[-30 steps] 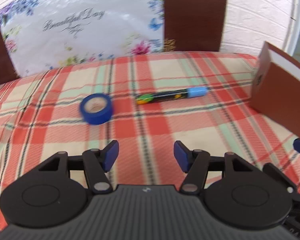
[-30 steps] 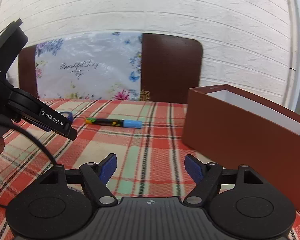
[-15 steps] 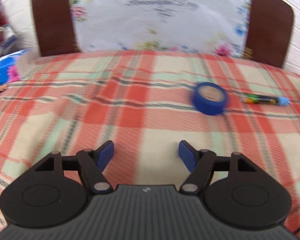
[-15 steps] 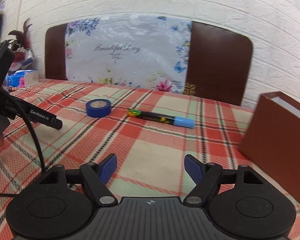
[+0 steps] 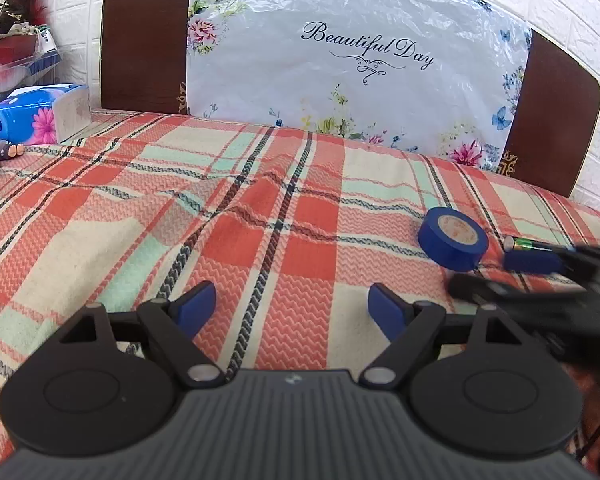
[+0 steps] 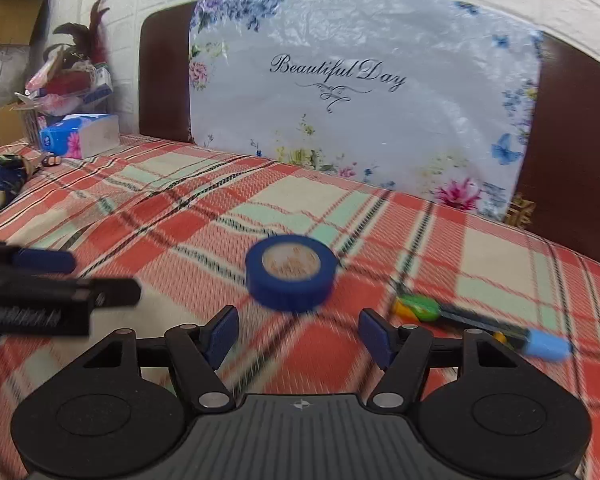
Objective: Organize objects
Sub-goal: 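Grasp the blue tape roll with the right gripper, then grasp the blue tape roll with the left gripper while the right gripper releases it, then carry the blue tape roll into the brown box and open the left gripper, then move both grippers back over the table toward the marker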
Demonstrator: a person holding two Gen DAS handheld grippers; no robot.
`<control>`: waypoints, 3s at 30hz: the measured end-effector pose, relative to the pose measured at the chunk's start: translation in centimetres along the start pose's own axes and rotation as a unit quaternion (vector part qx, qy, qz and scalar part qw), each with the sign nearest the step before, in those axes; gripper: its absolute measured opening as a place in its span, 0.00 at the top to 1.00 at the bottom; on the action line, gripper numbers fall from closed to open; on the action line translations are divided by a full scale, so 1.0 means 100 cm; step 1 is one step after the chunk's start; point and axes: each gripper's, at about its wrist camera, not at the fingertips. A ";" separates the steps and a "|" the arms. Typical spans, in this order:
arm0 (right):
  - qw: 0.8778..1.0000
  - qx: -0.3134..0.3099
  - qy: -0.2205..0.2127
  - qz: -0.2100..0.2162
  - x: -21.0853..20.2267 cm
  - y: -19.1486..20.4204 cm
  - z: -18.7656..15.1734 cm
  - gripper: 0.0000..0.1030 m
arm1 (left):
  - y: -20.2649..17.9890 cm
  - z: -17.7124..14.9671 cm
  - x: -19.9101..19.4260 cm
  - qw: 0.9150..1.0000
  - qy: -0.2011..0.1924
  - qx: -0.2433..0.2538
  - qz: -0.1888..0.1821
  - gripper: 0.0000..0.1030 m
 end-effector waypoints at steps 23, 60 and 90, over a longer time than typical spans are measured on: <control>0.985 0.064 0.029 -0.159 -0.192 -0.092 -0.099 0.33 | -0.039 0.024 0.011 0.998 0.033 0.061 -0.015 0.20; 0.967 0.036 -0.109 -0.229 -0.224 -0.102 -0.085 0.47 | -0.310 0.024 -0.091 0.909 0.119 0.193 -0.349 0.79; 0.901 0.116 -0.157 -0.387 -0.291 -0.200 -0.104 0.37 | -0.442 0.027 -0.097 0.889 0.077 0.242 -0.380 0.58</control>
Point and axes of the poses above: each gripper's, at about its wrist camera, not at the fingertips, and x roughly the way its jaws point, y to its left, z to its top, and after that the axes turned 8 degrees about -y, right-handed
